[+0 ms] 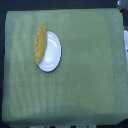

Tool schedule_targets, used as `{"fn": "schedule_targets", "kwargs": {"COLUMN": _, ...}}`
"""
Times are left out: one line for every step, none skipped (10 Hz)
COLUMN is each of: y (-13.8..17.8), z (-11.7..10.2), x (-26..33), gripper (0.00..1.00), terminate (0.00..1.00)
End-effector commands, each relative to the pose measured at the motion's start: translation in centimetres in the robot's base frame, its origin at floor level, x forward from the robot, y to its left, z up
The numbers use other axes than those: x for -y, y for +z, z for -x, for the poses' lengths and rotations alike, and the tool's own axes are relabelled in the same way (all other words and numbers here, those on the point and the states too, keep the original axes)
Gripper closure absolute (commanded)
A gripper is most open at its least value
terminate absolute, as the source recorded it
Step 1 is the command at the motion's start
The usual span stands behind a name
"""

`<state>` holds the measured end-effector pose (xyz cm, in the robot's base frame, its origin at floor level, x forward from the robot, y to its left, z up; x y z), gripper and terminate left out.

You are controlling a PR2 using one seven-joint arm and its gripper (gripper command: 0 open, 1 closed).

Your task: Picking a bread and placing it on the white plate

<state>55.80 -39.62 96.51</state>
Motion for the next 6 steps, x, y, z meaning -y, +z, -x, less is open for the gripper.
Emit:
{"fn": "schedule_targets", "kwargs": {"y": -0.9, "z": 1.3, "x": 2.1, "gripper": 0.0, "terminate": 0.0}}
{"fn": "schedule_targets", "kwargs": {"y": -1.0, "z": 1.7, "x": 2.3, "gripper": 0.0, "terminate": 0.0}}
{"fn": "schedule_targets", "kwargs": {"y": -1.5, "z": 2.9, "x": 2.5, "gripper": 0.0, "terminate": 0.0}}
{"fn": "schedule_targets", "kwargs": {"y": -1.6, "z": 3.2, "x": 2.6, "gripper": 0.0, "terminate": 0.0}}
{"fn": "schedule_targets", "kwargs": {"y": -1.9, "z": 3.7, "x": 3.3, "gripper": 0.0, "terminate": 0.0}}
{"fn": "schedule_targets", "kwargs": {"y": -2.1, "z": 3.4, "x": 3.6, "gripper": 0.0, "terminate": 1.0}}
